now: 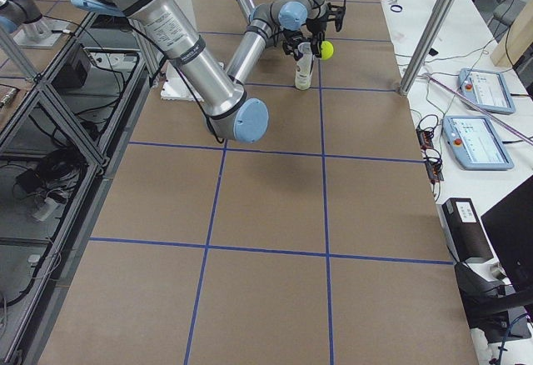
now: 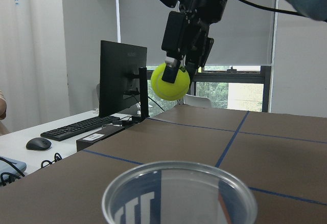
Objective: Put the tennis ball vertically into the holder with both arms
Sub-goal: 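Carry the second ball with the right gripper above the tube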
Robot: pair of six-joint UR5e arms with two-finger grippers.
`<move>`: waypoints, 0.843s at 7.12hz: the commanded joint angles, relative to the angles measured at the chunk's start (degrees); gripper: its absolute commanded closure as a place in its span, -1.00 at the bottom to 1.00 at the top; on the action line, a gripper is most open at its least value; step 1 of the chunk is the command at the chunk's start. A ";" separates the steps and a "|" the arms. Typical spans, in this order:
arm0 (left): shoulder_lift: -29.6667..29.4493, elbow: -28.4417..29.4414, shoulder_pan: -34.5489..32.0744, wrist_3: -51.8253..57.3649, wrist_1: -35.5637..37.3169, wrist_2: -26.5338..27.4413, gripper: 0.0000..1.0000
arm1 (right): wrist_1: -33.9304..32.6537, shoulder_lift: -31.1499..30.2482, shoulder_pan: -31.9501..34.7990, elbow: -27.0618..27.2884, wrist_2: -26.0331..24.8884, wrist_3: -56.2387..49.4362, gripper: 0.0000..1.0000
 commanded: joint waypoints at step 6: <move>-0.18 0.18 0.00 0.00 0.09 0.00 -0.90 | -5.37 9.18 -5.93 -5.00 -4.69 4.29 -0.98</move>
